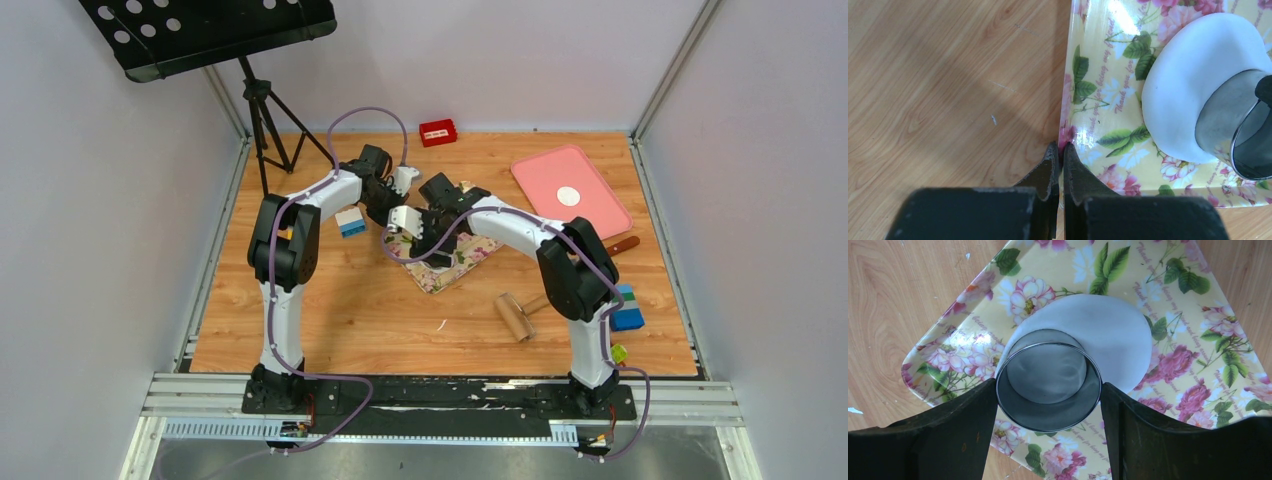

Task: Roll out the dumpling wrappers from the dough
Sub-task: Press the dumpling wrapper on the work surface.

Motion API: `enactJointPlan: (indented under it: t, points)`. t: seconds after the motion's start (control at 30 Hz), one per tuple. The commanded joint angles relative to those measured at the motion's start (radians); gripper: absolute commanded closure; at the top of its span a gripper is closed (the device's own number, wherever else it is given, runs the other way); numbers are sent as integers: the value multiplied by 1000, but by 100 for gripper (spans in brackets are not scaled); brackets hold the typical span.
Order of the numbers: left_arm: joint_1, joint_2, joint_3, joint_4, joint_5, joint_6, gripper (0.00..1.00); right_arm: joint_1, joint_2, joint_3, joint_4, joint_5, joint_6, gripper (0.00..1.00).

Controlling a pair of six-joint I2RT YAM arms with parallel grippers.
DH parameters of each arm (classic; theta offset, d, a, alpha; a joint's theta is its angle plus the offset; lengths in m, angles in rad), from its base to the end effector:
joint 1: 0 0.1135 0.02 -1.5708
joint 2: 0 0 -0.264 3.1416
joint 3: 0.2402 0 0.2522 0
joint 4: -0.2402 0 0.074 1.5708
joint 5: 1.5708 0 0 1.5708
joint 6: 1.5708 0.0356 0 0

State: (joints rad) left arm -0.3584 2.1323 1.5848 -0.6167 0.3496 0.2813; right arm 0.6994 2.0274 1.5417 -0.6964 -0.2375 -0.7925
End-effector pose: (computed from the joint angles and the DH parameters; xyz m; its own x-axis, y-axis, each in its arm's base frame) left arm 0.4110 -0.1670 0.1620 -0.6996 0.5406 -0.4673 0.6773 0.7101 -0.1924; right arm 0.3177 0.2782 0.1887 -0.0030 -0.9070 -0.4211 -0.9915 0.0576 -0.1170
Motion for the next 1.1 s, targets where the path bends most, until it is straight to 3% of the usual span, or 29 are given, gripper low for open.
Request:
enactJointPlan:
  t: [0.0, 0.67, 1.07]
  points:
    - [-8, 48, -51, -61, -73, -12, 100, -6, 74, -79, -105, 35, -88, 42]
    - [-8, 48, -52, -63, -72, -7, 100, -20, 121, -7, -245, -67, -394, 41]
    - [-6, 46, -52, -63, -73, -9, 100, -16, 128, 1, -181, -11, -223, 42]
